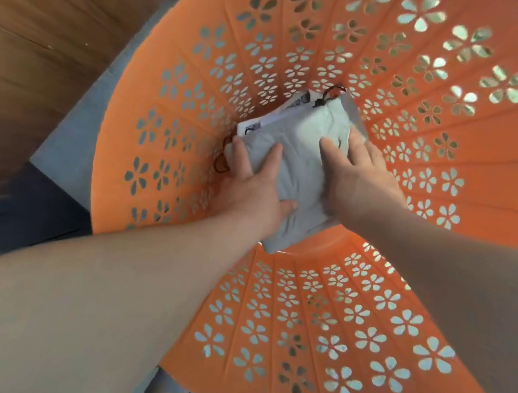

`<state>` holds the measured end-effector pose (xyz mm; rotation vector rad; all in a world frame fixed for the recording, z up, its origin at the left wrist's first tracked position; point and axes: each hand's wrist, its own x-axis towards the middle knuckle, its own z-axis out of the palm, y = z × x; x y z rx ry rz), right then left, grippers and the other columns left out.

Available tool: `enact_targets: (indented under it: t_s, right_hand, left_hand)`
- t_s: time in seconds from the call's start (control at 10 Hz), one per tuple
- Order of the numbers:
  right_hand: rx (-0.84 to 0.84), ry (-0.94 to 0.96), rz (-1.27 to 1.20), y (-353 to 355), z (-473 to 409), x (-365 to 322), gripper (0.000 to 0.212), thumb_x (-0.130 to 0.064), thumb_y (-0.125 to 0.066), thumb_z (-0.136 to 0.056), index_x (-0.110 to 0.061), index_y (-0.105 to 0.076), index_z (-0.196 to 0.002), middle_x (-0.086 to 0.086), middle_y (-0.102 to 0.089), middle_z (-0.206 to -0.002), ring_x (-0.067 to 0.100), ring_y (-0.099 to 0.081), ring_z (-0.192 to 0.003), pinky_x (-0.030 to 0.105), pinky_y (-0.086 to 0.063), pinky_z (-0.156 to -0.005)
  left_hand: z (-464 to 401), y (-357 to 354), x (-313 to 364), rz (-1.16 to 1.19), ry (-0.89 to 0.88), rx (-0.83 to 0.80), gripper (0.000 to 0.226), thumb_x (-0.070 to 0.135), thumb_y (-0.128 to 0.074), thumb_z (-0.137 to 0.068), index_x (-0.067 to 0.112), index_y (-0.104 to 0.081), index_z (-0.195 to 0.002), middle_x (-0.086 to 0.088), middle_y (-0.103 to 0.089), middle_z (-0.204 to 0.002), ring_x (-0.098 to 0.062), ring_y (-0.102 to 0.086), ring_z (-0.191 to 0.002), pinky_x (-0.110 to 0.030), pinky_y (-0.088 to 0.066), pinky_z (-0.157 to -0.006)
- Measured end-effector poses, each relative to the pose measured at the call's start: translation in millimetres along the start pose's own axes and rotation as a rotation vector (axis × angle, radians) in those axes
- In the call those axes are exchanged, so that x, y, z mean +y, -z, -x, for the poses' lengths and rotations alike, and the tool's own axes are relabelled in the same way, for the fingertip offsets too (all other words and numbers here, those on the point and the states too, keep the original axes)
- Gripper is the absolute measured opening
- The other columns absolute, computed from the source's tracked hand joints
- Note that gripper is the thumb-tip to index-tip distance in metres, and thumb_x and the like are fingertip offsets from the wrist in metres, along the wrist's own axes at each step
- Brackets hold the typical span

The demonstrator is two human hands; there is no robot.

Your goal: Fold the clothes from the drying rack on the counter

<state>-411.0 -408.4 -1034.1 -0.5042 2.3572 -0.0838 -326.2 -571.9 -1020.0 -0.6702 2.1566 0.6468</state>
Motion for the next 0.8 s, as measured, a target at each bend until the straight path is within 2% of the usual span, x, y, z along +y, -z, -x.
enact_targets:
  t_s: [0.1,0.2,0.3,0.4,0.5,0.6,0.7,0.8]
  right_hand:
    - [-0.002,-0.001,0.038,-13,-6,1,0.081,-0.024,-0.052,-0.093,-0.040,-0.006,-0.158,0.008,0.002,-0.169,0.036,-0.002,-0.155,0.056,-0.021,-0.122]
    - [0.088,0.020,0.061,-41,-13,-2,0.079,-0.025,-0.050,-0.093,-0.033,-0.008,-0.159,0.016,-0.004,-0.168,0.044,-0.006,-0.153,0.059,-0.024,-0.119]
    - [0.125,0.037,0.076,-54,-23,1,0.073,-0.022,-0.043,-0.093,-0.029,-0.013,-0.160,0.020,-0.009,-0.166,0.048,-0.012,-0.150,0.063,-0.025,-0.117]
    - [0.102,0.025,0.101,-56,-29,0,0.072,-0.023,-0.041,-0.095,-0.028,-0.012,-0.161,0.020,-0.007,-0.167,0.047,-0.011,-0.151,0.061,-0.022,-0.119]
    - [0.049,-0.009,0.073,-51,-28,-5,0.074,-0.024,-0.044,-0.096,-0.033,-0.007,-0.159,0.014,-0.002,-0.168,0.043,-0.005,-0.153,0.062,-0.019,-0.120]
    - [-0.035,-0.083,0.053,-30,-23,-12,0.077,-0.022,-0.046,-0.097,-0.046,-0.002,-0.155,0.001,0.007,-0.169,0.037,0.004,-0.155,0.069,-0.011,-0.118]
    - [-0.036,-0.147,-0.008,5,5,-27,0.065,-0.027,-0.045,-0.098,-0.056,-0.014,-0.146,-0.002,0.009,-0.168,0.040,0.002,-0.154,0.074,-0.008,-0.115]
    - [0.018,-0.082,-0.051,37,47,-26,0.056,-0.037,-0.042,-0.101,-0.053,-0.018,-0.149,-0.001,0.008,-0.169,0.039,-0.003,-0.154,0.070,-0.012,-0.117]
  left_hand:
    - [-14,-11,0,-0.062,0.012,0.007,0.105,0.061,-0.064,-0.090,0.048,0.016,-0.156,-0.014,0.039,-0.160,-0.043,-0.014,-0.153,-0.044,-0.029,-0.118]
    - [-34,-32,-2,-0.134,0.024,0.050,0.106,0.061,-0.060,-0.093,0.042,0.023,-0.155,-0.023,0.039,-0.158,-0.050,-0.017,-0.149,-0.046,-0.033,-0.114]
    - [-47,-44,-1,-0.150,0.042,0.070,0.103,0.057,-0.058,-0.095,0.041,0.023,-0.155,-0.024,0.039,-0.157,-0.052,-0.017,-0.148,-0.051,-0.038,-0.113]
    - [-55,-45,-3,-0.175,0.029,0.076,0.099,0.053,-0.058,-0.097,0.040,0.020,-0.157,-0.026,0.035,-0.159,-0.048,-0.001,-0.153,-0.050,-0.035,-0.115]
    - [-53,-35,-2,-0.176,0.027,0.053,0.099,0.057,-0.058,-0.095,0.041,0.016,-0.157,-0.023,0.031,-0.161,-0.045,0.000,-0.155,-0.051,-0.035,-0.114]
    - [-44,-14,-2,-0.196,0.045,-0.018,0.101,0.064,-0.061,-0.088,0.047,0.011,-0.157,-0.017,0.027,-0.165,-0.042,-0.007,-0.155,-0.053,-0.034,-0.115]
    - [-10,16,1,-0.207,0.087,-0.044,0.099,0.067,-0.062,-0.085,0.050,0.005,-0.158,-0.013,0.023,-0.167,-0.043,-0.031,-0.147,-0.052,-0.036,-0.113]
    - [33,42,0,-0.186,0.060,-0.036,0.101,0.066,-0.062,-0.087,0.045,0.004,-0.160,-0.012,0.018,-0.168,-0.041,-0.033,-0.148,-0.049,-0.036,-0.117]
